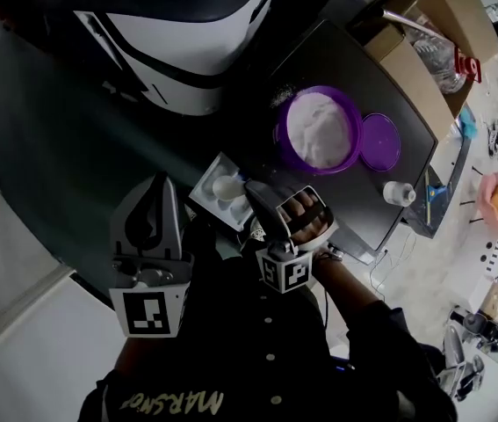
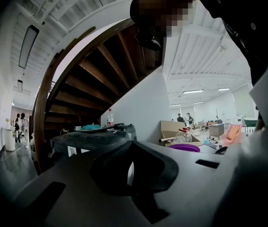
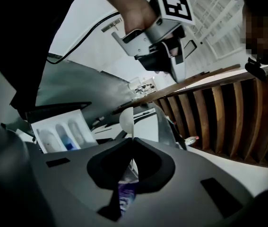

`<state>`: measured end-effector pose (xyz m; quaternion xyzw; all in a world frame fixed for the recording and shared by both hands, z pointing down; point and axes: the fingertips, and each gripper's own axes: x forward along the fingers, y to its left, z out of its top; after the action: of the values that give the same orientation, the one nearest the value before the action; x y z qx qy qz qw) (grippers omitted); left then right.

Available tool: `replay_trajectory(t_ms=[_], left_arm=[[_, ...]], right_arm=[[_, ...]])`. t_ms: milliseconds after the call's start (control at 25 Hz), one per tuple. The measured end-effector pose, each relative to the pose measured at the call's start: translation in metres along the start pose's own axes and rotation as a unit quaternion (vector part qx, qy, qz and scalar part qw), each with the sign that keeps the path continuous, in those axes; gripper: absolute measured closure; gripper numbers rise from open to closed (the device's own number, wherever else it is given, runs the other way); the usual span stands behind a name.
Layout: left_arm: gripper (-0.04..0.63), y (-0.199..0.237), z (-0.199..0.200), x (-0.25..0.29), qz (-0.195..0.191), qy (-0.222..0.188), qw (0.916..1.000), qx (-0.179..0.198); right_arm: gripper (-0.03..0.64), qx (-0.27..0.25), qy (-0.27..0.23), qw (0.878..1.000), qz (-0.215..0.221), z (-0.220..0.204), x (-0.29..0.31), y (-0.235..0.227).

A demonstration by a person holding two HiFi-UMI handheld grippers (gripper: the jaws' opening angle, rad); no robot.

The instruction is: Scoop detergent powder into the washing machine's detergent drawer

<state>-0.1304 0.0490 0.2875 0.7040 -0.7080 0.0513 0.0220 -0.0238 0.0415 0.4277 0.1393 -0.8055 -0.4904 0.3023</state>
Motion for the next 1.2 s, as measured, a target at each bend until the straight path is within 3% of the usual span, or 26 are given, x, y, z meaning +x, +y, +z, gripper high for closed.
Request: replay_trajectory(t_ms=[360,640,920,1200], left_arm=[[0.588,0.000,-0.027,0.001,0.007,0.009,0.9999,-0.006],[0.589,-0.004,-0.053,0.000,0.007,0.030,0.9995,-0.011],[0.588,-0.004,-0.063,0.000,0.007,0.045,0.9989,-0.009],[0.588,-0.003,-0.064,0.001,0.008,0.048,0.9987,-0.013]], right_arm=[[0.581,0.025,0.028,0.994,0.098,-0.016,0.030,0.084],[0.581,0.072,0.071,0.977,0.189,-0.027,0.050,0.132],[0.581,0.152,0.131,0.946,0.254,-0.033,0.058,0.143],[0.581,0.241,0.184,0.894,0.329,-0.031,0.052,0.152]])
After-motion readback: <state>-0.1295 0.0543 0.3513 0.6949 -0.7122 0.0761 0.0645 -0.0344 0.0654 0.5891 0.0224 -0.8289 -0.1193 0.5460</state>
